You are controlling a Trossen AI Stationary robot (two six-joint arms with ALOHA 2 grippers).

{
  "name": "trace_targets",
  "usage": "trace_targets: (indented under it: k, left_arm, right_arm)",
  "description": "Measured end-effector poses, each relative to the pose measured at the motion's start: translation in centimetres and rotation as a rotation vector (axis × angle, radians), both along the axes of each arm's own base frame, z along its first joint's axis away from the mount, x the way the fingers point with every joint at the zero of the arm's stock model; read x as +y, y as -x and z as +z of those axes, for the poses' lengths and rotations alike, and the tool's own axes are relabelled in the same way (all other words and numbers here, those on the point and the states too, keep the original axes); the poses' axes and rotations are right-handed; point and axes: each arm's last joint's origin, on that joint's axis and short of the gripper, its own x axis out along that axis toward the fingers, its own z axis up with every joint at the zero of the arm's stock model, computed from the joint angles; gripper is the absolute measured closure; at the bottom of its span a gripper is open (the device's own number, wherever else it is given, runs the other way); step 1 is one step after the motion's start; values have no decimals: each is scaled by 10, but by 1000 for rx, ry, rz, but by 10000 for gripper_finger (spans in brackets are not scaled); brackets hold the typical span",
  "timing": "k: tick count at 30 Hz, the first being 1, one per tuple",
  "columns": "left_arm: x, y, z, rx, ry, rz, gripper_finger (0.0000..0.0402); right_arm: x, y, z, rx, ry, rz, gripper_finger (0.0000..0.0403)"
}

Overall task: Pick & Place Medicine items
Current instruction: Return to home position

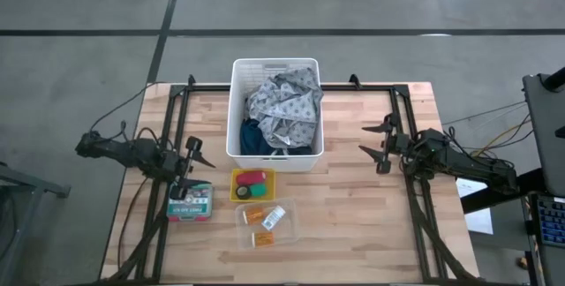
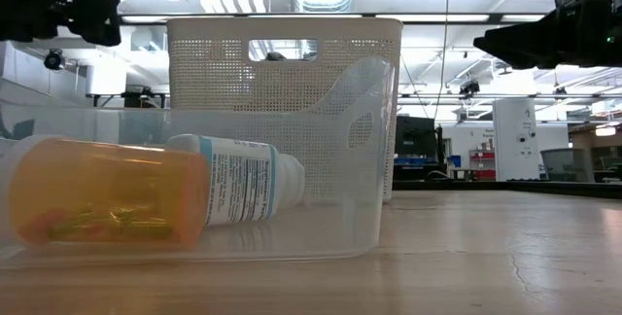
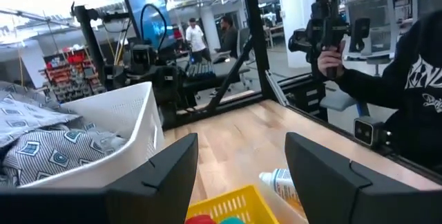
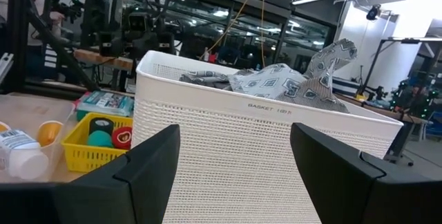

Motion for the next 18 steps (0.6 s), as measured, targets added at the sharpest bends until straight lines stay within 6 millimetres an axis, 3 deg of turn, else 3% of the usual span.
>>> trace_targets:
  k: [10, 13, 18]
  left_arm:
    - [-1, -6, -17, -51, 12, 27, 176]
    - [-1, -8, -27, 2, -1, 36, 176]
    - [-1, -9, -27, 2, -15, 42, 176]
  right_arm:
    - [0, 0, 0, 0, 10, -4, 131]
    - [0, 0, 0, 0, 10, -4, 131]
    - [0, 0, 0, 0, 10, -4, 131]
